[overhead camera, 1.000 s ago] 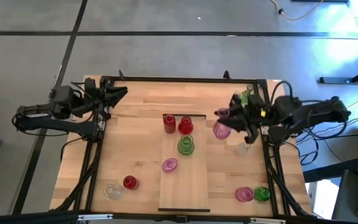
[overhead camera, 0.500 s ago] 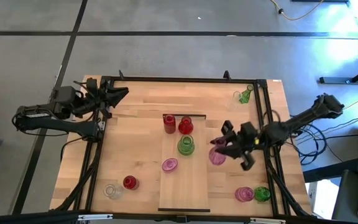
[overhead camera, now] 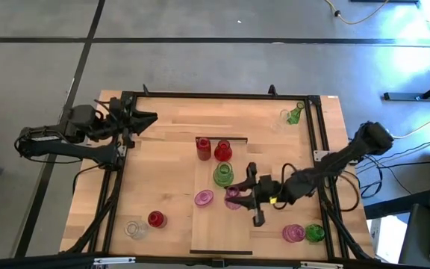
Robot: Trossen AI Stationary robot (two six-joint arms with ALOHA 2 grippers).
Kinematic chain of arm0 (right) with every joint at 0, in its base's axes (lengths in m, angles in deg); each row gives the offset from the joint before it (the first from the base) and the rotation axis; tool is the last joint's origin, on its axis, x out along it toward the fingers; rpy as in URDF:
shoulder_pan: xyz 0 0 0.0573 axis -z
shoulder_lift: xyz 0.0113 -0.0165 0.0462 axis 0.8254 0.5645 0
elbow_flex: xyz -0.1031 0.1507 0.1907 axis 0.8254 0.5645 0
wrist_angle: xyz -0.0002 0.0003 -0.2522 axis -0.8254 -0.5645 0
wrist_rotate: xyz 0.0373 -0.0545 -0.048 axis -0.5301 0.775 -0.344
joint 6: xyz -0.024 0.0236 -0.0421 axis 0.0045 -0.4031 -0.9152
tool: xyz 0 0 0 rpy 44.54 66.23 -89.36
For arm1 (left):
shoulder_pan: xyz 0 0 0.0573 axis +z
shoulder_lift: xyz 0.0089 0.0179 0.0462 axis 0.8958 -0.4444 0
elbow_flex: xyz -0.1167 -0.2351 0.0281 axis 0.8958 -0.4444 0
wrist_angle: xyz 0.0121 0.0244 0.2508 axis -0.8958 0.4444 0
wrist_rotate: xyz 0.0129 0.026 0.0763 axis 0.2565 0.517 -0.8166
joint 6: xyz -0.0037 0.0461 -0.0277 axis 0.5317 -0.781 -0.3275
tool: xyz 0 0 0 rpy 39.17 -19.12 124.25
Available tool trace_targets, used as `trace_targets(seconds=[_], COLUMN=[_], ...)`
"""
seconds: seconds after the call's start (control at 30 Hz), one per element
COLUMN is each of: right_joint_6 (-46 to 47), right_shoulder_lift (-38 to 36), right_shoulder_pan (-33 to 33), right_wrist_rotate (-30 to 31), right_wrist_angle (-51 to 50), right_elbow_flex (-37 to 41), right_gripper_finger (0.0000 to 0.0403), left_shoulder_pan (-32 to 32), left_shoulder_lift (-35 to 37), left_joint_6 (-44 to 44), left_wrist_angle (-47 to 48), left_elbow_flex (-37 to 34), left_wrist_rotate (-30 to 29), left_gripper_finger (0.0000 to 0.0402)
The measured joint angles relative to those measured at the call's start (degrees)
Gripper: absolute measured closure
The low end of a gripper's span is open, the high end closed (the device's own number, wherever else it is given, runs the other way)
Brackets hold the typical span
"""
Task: Sort vases onto shelf
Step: Put the top pink vase on the shelf aligned with the other pink vase
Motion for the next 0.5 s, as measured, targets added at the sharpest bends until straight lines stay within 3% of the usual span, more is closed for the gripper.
trace_targets(seconds=[0.17,0.5], right_joint_6=[-1.21,-4.53], right_shoulder_lift=[5.54,10.74], right_shoulder_pan=[-0.43,-0.39], right_wrist_rotate=[3.36,5.98], right_wrist_angle=[5.35,5.61], right_elbow_flex=[-0.02,-0.02], right_gripper_finger=[0.0319,0.0319], left_shoulder_pan=[0.00,0.00], left_shoulder_lift=[0.00,0.00], left_joint_6=[0.06,0.06], left_wrist_angle=[0.89,1.52], left_elbow_flex=[0.00,0.00], left_wrist_rotate=[0.92,0.90], left_gripper_finger=[0.0334,0.0334])
